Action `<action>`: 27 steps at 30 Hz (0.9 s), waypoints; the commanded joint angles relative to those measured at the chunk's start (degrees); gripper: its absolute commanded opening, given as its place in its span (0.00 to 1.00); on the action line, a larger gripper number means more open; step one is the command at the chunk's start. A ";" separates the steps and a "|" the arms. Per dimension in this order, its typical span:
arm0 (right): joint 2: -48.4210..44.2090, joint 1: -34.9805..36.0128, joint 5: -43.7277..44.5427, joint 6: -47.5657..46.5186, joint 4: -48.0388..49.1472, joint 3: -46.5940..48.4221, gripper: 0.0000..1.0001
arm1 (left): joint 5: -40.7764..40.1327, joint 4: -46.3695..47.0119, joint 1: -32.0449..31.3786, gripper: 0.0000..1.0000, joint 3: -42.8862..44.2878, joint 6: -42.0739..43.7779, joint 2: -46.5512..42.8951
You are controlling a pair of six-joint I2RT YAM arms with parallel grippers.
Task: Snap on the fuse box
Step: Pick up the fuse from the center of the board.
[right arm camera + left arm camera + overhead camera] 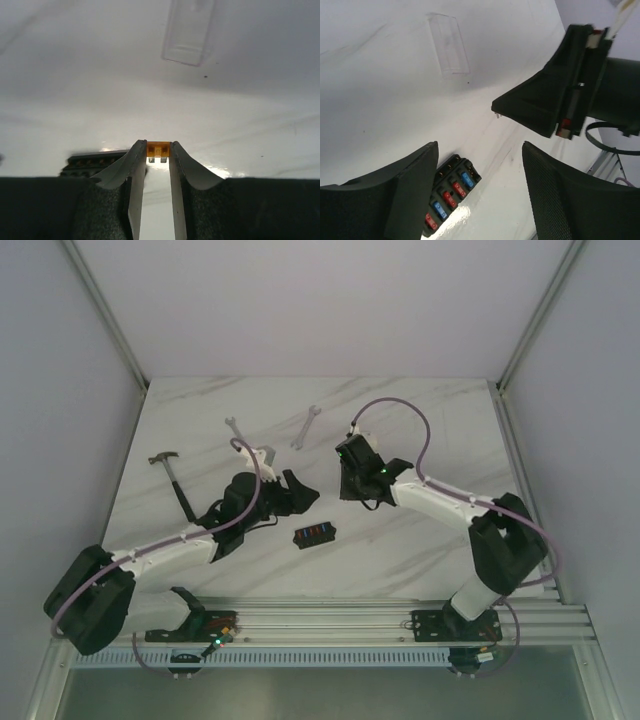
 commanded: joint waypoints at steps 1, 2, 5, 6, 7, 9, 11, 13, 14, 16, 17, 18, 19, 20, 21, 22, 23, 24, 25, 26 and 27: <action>-4.37 1.54 -1.20 5.39 5.44 -2.64 0.22 | -5.38 8.32 -2.90 0.74 -0.69 3.30 2.38; -5.05 1.87 -1.19 6.10 6.30 -3.10 0.22 | -6.36 8.64 -3.45 0.72 -0.67 3.62 2.77; -8.14 2.65 -1.72 7.79 8.76 -4.50 0.22 | -9.71 9.15 -4.96 0.63 -0.70 4.21 3.54; -8.94 2.99 -1.90 8.23 9.67 -4.95 0.22 | -10.21 9.61 -5.34 0.61 -0.80 4.39 3.78; -9.59 3.22 -1.94 8.84 10.40 -5.39 0.22 | -10.29 10.29 -5.88 0.60 -0.89 4.67 4.03; -10.86 3.68 -1.83 9.84 11.77 -6.13 0.22 | -10.12 11.78 -6.85 0.58 -0.97 5.42 4.55; -12.12 3.89 -1.70 10.74 12.75 -6.93 0.22 | -10.04 12.51 -7.98 0.55 -0.59 6.30 5.23; -13.19 3.96 -1.31 11.32 13.65 -7.56 0.22 | -10.04 12.84 -8.96 0.50 -0.22 6.86 6.02; -13.64 4.02 -1.24 11.52 14.01 -7.78 0.22 | -10.00 12.99 -9.26 0.48 -0.19 6.90 6.39; -14.12 4.05 -1.25 11.80 14.32 -8.03 0.23 | -10.02 13.48 -9.61 0.46 -0.18 6.68 6.88; -14.37 4.13 -1.35 11.91 14.61 -8.15 0.23 | -10.02 13.95 -9.67 0.45 -0.16 6.52 7.07; -14.58 4.22 -1.36 12.08 14.87 -8.44 0.23 | -10.02 14.35 -9.71 0.43 -0.20 6.39 7.17; -14.79 4.26 -1.31 12.26 15.40 -8.75 0.23 | -10.06 14.71 -9.76 0.42 -0.14 6.30 7.26; -15.07 4.31 -1.33 12.48 15.90 -9.13 0.23 | -10.07 15.18 -9.79 0.40 -0.14 6.12 7.32; -15.38 4.37 -1.36 12.73 16.28 -9.43 0.23 | -10.02 15.74 -9.75 0.39 -0.14 5.91 7.43; -15.56 4.36 -1.48 12.81 16.61 -9.63 0.23 | -9.89 16.33 -9.78 0.37 -0.22 5.77 7.57; -15.54 4.36 -1.55 12.86 16.70 -9.67 0.23 | -9.89 17.07 -9.79 0.36 -0.18 5.53 7.69; -15.55 4.40 -1.59 13.02 16.78 -9.71 0.23 | -9.77 17.66 -9.79 0.35 -0.34 5.39 7.86; -15.56 4.44 -1.77 13.12 16.92 -9.75 0.23 | -9.75 18.23 -9.77 0.34 -0.36 5.32 7.94; -15.45 4.44 -2.03 13.21 17.08 -9.76 0.23 | -9.69 18.68 -9.79 0.33 -0.40 5.21 7.98; -15.35 4.51 -2.22 13.40 17.17 -9.76 0.23 | -9.60 19.20 -9.79 0.32 -0.48 5.30 7.98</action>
